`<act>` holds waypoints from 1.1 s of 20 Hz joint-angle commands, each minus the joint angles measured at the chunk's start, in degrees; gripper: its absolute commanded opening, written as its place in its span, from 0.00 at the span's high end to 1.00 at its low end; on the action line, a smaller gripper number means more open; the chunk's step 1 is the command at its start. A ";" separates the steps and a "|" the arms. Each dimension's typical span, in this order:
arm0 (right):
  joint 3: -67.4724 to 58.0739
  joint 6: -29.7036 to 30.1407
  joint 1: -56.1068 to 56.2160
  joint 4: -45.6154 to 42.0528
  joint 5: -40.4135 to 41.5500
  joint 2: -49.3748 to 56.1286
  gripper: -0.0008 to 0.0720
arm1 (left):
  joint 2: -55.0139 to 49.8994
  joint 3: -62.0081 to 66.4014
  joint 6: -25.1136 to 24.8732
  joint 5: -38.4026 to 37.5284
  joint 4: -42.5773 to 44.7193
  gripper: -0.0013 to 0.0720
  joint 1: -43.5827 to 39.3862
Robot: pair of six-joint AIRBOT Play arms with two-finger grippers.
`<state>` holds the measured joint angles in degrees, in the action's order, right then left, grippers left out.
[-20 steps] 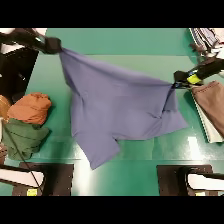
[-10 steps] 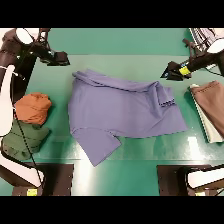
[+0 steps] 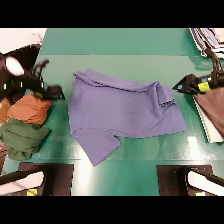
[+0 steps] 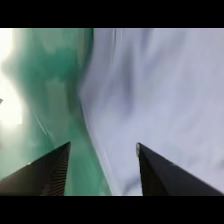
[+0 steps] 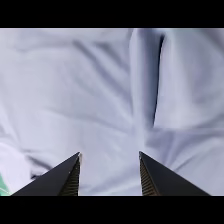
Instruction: Fold the shirts.
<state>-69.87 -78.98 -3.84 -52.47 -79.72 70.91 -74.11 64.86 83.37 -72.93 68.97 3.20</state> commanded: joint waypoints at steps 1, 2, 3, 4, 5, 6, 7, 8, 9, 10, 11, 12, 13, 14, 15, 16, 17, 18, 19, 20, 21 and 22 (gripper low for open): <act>8.98 1.11 -2.08 1.95 2.34 -7.43 0.43 | 12.83 -22.36 -1.31 4.35 -7.08 0.32 0.11; 10.14 1.11 -2.08 1.92 2.56 -8.52 0.43 | 15.54 -26.71 -1.31 5.44 -8.76 0.32 0.11; 10.91 1.11 -2.05 1.92 2.58 -9.35 0.43 | 17.42 -30.03 -1.31 6.34 -10.01 0.32 0.11; 11.34 1.11 -1.92 1.92 2.67 -10.03 0.43 | 18.69 -32.79 -1.31 6.95 -11.02 0.32 0.11; 11.41 1.11 -1.86 1.95 2.71 -10.51 0.43 | 19.02 -34.71 -1.33 7.45 -11.74 0.32 0.11; 11.41 1.09 -1.86 1.97 2.84 -10.95 0.43 | 18.99 -36.28 -1.40 8.11 -12.57 0.32 0.11; 11.41 1.09 -1.86 1.95 2.86 -11.39 0.43 | 18.99 -37.42 -2.19 9.25 -13.70 0.32 0.11; 11.41 1.09 -1.86 1.95 2.84 -11.69 0.43 | 18.97 -38.36 -3.72 10.78 -15.58 0.32 0.11; 11.39 1.09 -1.86 1.99 2.80 -11.76 0.43 | 18.97 -39.04 -4.90 12.20 -17.64 0.32 0.11; 11.41 1.09 -1.86 1.95 2.62 -11.72 0.43 | 18.80 -39.56 -5.90 13.53 -19.45 0.32 0.11; 11.41 1.07 -1.84 1.97 2.51 -11.72 0.43 | 18.56 -40.06 -5.84 14.64 -20.22 0.32 0.11; 11.39 1.07 -1.86 1.99 2.56 -11.74 0.43 | 18.56 -40.57 -5.86 15.34 -20.41 0.32 0.11; 11.41 1.07 -1.86 1.99 2.67 -11.72 0.43 | 18.56 -40.89 -5.86 15.52 -20.65 0.32 0.11; 11.41 1.07 -1.86 1.99 2.86 -11.72 0.43 | 18.53 -41.00 -5.86 15.56 -21.29 0.32 0.11; 11.41 1.07 -1.86 1.97 3.08 -11.72 0.43 | 18.53 -41.00 -5.86 15.74 -21.55 0.32 0.11; 11.41 1.07 -1.86 1.97 3.06 -11.74 0.43 | 18.53 -41.00 -5.86 16.09 -21.55 0.33 0.11; 11.41 1.07 -1.88 1.97 2.97 -11.74 0.43 | 18.53 -41.00 -5.81 16.61 -21.57 0.33 0.11; 11.41 1.07 -1.88 1.92 3.02 -11.72 0.43 | 18.53 -41.00 -5.77 17.27 -21.62 0.33 0.11; 11.41 1.07 -2.01 1.86 2.97 -11.72 0.43 | 18.53 -40.98 -5.84 17.70 -22.03 0.67 0.11; 11.41 1.07 -2.45 1.75 2.73 -11.72 0.43 | 18.56 -40.92 -6.23 17.99 -22.64 0.94 0.11; 11.43 1.09 -3.39 1.66 1.81 -11.72 0.43 | 18.60 -40.41 -6.47 17.94 -23.08 0.95 0.11; 11.50 1.09 -4.79 1.07 0.50 -11.72 0.43 | 18.60 -39.28 -6.51 17.25 -22.49 0.95 0.13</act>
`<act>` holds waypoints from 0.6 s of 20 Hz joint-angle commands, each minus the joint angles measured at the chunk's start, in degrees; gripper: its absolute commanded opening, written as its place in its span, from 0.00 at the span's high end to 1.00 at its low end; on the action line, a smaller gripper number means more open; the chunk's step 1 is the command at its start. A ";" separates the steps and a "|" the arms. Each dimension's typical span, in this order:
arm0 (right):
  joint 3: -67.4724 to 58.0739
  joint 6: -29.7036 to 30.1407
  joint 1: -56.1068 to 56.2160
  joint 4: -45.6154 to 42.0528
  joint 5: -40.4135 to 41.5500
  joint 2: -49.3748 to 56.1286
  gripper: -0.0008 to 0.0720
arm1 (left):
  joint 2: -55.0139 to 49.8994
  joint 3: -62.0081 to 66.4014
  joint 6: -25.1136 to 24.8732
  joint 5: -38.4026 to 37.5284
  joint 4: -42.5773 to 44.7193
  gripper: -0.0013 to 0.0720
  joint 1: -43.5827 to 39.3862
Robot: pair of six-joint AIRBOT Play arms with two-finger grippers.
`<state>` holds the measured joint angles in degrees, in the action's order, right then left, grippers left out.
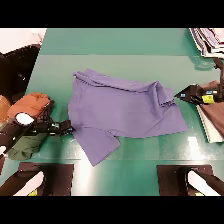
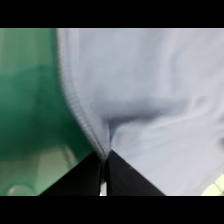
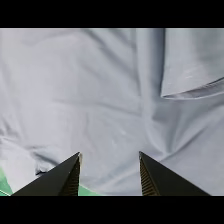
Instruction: Fold the shirts.
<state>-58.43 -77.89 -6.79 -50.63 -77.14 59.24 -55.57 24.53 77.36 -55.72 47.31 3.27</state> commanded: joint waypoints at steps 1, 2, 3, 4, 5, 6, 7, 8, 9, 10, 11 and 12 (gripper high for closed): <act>1.07 -0.02 -3.89 -1.51 -3.39 -0.35 0.43 | 0.22 2.69 -0.44 -0.83 0.85 0.95 0.07; 3.19 -0.02 -6.32 -2.91 -4.20 -1.07 0.43 | 0.42 4.90 -0.17 -1.95 3.34 0.95 0.07; 6.21 -0.04 -9.29 -5.57 -4.68 -2.16 0.43 | 0.39 7.30 0.39 -3.08 5.92 0.95 0.07; 9.88 -0.07 -12.31 -8.20 -4.63 -3.58 0.43 | 0.39 9.46 0.39 -4.20 7.41 0.95 0.07; 13.38 -0.07 -15.50 -10.64 -4.17 -4.98 0.43 | 0.39 11.52 0.37 -4.96 8.07 0.95 0.07; 16.96 -0.07 -19.12 -12.35 -3.74 -6.03 0.42 | 0.39 13.05 0.35 -5.27 8.04 0.95 0.07; 19.85 -0.07 -22.71 -12.44 -3.76 -6.27 0.42 | 0.39 14.36 0.35 -5.31 7.93 0.95 0.04; 22.56 -0.04 -26.45 -12.33 -3.61 -5.95 0.42 | 0.39 15.19 0.35 -5.16 7.93 0.95 0.04; 24.74 -0.04 -29.29 -12.26 -3.34 -5.29 0.42 | 0.39 15.63 0.35 -4.92 7.91 0.95 0.07; 26.80 -0.02 -31.54 -11.74 -2.86 -4.04 0.42 | 0.39 15.65 0.35 -4.81 7.96 0.95 0.04; 28.30 0.00 -32.68 -11.30 -2.32 -2.69 0.42 | 0.35 15.65 0.33 -4.90 7.96 0.95 0.04; 29.66 0.83 -33.07 -9.90 -1.42 -1.31 0.43 | 0.33 15.65 0.33 -4.96 7.98 0.95 0.04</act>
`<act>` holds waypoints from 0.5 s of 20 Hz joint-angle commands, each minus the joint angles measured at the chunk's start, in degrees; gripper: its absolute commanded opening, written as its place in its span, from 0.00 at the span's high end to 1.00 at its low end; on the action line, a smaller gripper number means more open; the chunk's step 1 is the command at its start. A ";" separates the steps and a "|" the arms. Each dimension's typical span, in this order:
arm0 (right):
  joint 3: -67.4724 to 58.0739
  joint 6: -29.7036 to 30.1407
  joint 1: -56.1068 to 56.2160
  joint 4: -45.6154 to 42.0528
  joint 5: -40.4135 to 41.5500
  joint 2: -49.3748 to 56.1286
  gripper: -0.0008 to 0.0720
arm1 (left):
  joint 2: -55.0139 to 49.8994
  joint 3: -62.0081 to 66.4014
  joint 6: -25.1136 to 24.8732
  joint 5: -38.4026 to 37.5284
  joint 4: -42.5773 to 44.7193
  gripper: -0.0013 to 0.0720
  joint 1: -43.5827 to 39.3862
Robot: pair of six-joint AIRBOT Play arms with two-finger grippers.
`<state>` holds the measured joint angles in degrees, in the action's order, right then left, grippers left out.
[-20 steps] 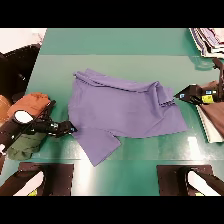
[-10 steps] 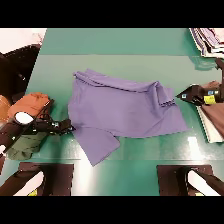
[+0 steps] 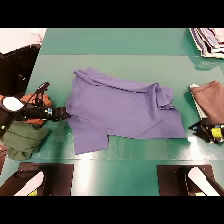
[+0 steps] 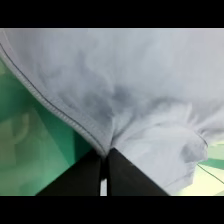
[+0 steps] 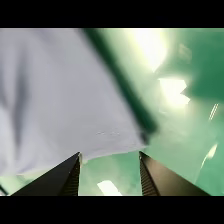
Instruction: Fold the shirts.
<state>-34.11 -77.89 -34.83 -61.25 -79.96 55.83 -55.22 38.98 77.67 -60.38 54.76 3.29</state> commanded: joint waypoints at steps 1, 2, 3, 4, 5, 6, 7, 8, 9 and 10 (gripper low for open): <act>6.32 1.51 -4.85 2.38 2.27 3.32 0.43 | 0.00 1.20 0.02 -0.35 0.52 0.95 0.02; 6.91 1.51 -4.20 3.45 3.19 4.55 0.43 | -0.02 1.20 0.02 -0.37 0.52 0.95 0.02; 6.91 1.51 -2.82 3.67 4.13 5.81 0.43 | -0.02 1.20 0.02 -0.35 0.52 0.95 0.02; 6.80 1.51 -1.14 4.02 4.66 6.82 0.43 | -0.02 1.20 0.02 -0.33 0.52 0.95 0.02; 6.67 1.49 0.57 4.39 5.46 7.56 0.43 | -0.02 1.20 0.02 -0.35 0.52 0.95 0.02; 6.62 1.46 2.58 4.35 6.82 8.13 0.43 | -0.02 1.20 0.04 -0.35 0.52 0.95 0.02; 6.62 1.44 4.22 4.35 8.11 8.46 0.43 | -0.02 1.20 0.04 -0.35 0.52 0.95 0.02; 6.62 1.44 5.86 4.52 9.31 8.70 0.48 | 0.00 1.20 0.02 -0.37 0.52 0.95 0.02; 6.62 1.44 7.26 4.59 10.54 8.59 0.61 | 0.00 1.20 0.04 -0.50 0.52 0.95 0.02; 6.60 1.44 8.72 4.68 11.80 7.91 0.77 | 0.00 1.20 0.04 -0.59 0.52 0.95 0.02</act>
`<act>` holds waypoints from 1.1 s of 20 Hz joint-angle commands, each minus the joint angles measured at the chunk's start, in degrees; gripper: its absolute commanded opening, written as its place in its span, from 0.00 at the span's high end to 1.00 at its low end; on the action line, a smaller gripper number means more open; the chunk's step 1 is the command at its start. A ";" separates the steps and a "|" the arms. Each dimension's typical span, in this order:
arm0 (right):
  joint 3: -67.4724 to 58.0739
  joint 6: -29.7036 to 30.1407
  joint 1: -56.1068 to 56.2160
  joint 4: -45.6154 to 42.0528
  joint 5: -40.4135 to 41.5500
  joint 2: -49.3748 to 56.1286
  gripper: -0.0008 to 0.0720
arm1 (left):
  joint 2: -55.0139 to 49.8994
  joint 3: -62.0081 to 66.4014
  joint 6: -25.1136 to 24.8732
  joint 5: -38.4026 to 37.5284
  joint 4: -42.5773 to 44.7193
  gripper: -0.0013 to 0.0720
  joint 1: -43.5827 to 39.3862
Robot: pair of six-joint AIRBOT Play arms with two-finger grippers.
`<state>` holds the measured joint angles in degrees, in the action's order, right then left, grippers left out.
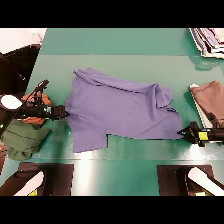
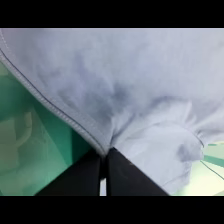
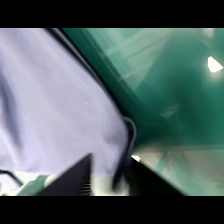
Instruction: Fold the shirts.
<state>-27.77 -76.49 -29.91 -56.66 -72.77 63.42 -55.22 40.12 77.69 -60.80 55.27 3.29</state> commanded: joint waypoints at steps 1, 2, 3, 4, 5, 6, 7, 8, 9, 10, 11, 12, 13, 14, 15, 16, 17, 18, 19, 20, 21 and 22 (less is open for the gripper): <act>0.26 0.07 4.92 0.17 5.62 -0.87 0.91 | 0.07 0.13 0.07 -0.42 0.02 0.95 0.04; -0.22 0.07 6.08 0.11 6.23 -2.84 0.97 | 0.07 0.98 0.04 -1.14 0.24 0.95 0.04; -1.68 0.07 7.13 0.17 6.08 -4.96 0.97 | 0.17 3.04 0.07 -2.51 0.39 0.95 0.04; -4.44 0.07 8.28 0.13 5.35 -7.56 0.97 | 0.28 6.19 0.07 -4.26 0.48 0.95 0.04; -7.91 0.07 9.25 0.17 4.52 -10.03 0.97 | 1.18 10.34 0.07 -5.55 0.55 0.95 0.04; -12.63 0.07 10.40 0.17 3.63 -12.50 0.97 | 2.40 14.86 0.07 -6.29 0.55 0.95 0.04; -17.79 0.07 11.65 0.17 3.17 -14.47 0.97 | 3.76 20.61 0.17 -7.17 0.55 0.95 0.04; -23.91 0.04 13.14 0.13 3.15 -16.22 0.97 | 4.68 26.99 0.33 -8.09 0.57 0.95 0.04; -29.83 0.04 14.49 0.07 3.17 -17.49 0.97 | 5.53 33.24 0.33 -9.03 0.57 0.95 0.04; -36.24 0.04 15.54 -0.02 3.17 -18.62 0.97 | 6.27 40.30 0.33 -9.94 0.57 0.95 0.04; -42.05 0.04 16.24 -0.02 3.23 -19.50 0.97 | 6.60 47.06 0.37 -10.73 0.57 0.95 0.04; -48.22 0.02 16.68 -0.07 3.28 -20.09 0.97 | 6.58 54.73 1.22 -11.63 0.66 0.95 0.04; -53.64 0.02 16.59 -0.13 3.15 -20.44 0.97 | 6.60 61.35 2.38 -11.78 0.90 0.95 0.04; -58.97 0.02 16.04 -0.48 2.86 -20.90 0.97 | 6.58 68.00 3.48 -11.72 1.25 0.95 0.04; -63.52 0.02 15.13 -0.46 2.03 -21.03 0.97 | 6.58 73.61 4.48 -11.76 1.97 0.95 0.04; -68.35 0.02 13.90 -0.48 0.28 -20.94 0.97 | 6.58 78.55 6.19 -11.72 2.78 0.95 0.04; -72.63 0.02 12.31 -0.46 -1.44 -20.52 0.97 | 6.60 82.49 7.69 -11.52 3.02 0.95 0.04; -76.52 0.02 10.80 -0.48 -3.43 -19.91 0.97 | 6.60 85.35 8.35 -11.28 3.06 0.95 0.02; -80.48 -0.04 9.14 -0.46 -5.51 -18.95 0.97 | 6.60 87.36 9.62 -11.08 3.04 0.95 0.04; -83.87 -0.57 7.80 -0.48 -7.30 -18.01 0.97 | 6.60 88.80 10.71 -10.86 2.99 0.95 0.04; -87.19 -0.66 6.62 -0.48 -8.92 -16.92 0.97 | 6.60 89.77 10.95 -10.71 2.93 0.95 0.04; -89.70 -0.74 5.97 -0.44 -9.86 -15.87 0.97 | 6.60 89.94 11.06 -10.25 2.86 0.95 0.04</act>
<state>-107.72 -76.77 -21.06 -56.97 -77.80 45.36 -48.64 124.75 86.35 -71.94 57.78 3.29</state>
